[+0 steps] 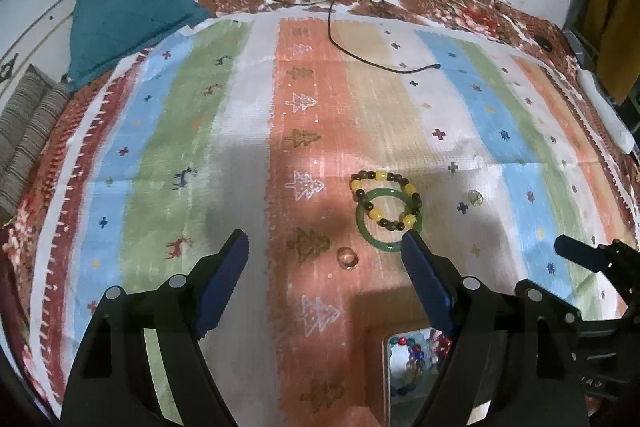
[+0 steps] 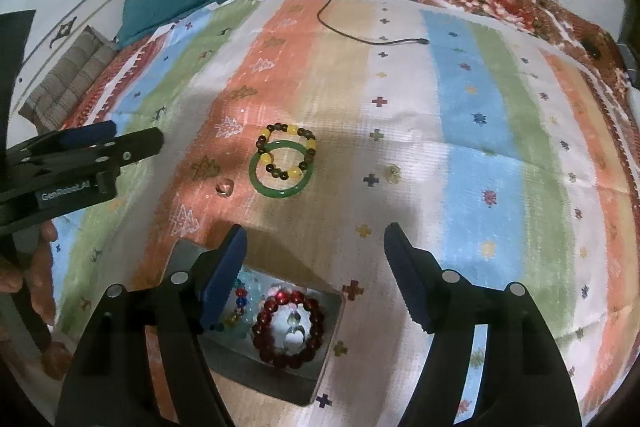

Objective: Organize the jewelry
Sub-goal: 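Move both tools toward the green jade bangle and yellow-black bead bracelet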

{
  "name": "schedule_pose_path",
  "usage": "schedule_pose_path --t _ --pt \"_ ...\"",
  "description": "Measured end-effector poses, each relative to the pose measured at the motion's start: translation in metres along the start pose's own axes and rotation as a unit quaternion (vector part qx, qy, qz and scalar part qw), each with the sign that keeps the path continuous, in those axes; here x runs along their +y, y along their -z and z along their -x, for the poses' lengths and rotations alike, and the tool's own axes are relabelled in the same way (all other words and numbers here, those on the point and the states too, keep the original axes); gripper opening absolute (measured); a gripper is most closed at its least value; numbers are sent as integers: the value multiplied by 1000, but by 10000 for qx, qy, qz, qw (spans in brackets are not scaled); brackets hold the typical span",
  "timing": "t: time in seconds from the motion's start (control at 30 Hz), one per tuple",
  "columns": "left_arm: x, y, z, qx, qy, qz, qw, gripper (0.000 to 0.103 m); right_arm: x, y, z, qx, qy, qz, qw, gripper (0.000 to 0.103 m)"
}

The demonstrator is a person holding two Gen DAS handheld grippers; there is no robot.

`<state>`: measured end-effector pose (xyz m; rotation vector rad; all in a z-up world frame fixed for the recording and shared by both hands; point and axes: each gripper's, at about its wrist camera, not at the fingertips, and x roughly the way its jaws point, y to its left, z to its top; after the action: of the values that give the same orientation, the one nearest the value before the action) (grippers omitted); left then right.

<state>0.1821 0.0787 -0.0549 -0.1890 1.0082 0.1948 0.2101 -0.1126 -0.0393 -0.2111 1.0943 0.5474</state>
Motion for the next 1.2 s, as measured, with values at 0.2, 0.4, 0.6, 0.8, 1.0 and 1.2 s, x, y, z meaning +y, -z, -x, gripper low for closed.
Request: schedule_pose_path --t 0.2,0.4,0.6,0.8,1.0,1.2 --pt "-7 -12 -20 56 -28 -103 9999 78 4 -7 -17 179 -17 141 9997 71" --pt "-1 -19 -45 213 41 -29 9998 78 2 -17 -38 361 -69 199 9991 71" --pt "0 -25 -71 413 91 -95 9991 76 0 -23 -56 547 -60 258 9982 71" --pt "-6 -30 -89 534 155 -213 9982 76 -3 -30 -70 642 -92 240 9976 71" --pt "-4 -36 -108 672 145 -184 9975 76 -1 -36 -82 719 -82 306 9969 71" --pt "-7 -42 -125 807 181 -263 9962 74 3 -41 -98 859 -117 412 9954 71"
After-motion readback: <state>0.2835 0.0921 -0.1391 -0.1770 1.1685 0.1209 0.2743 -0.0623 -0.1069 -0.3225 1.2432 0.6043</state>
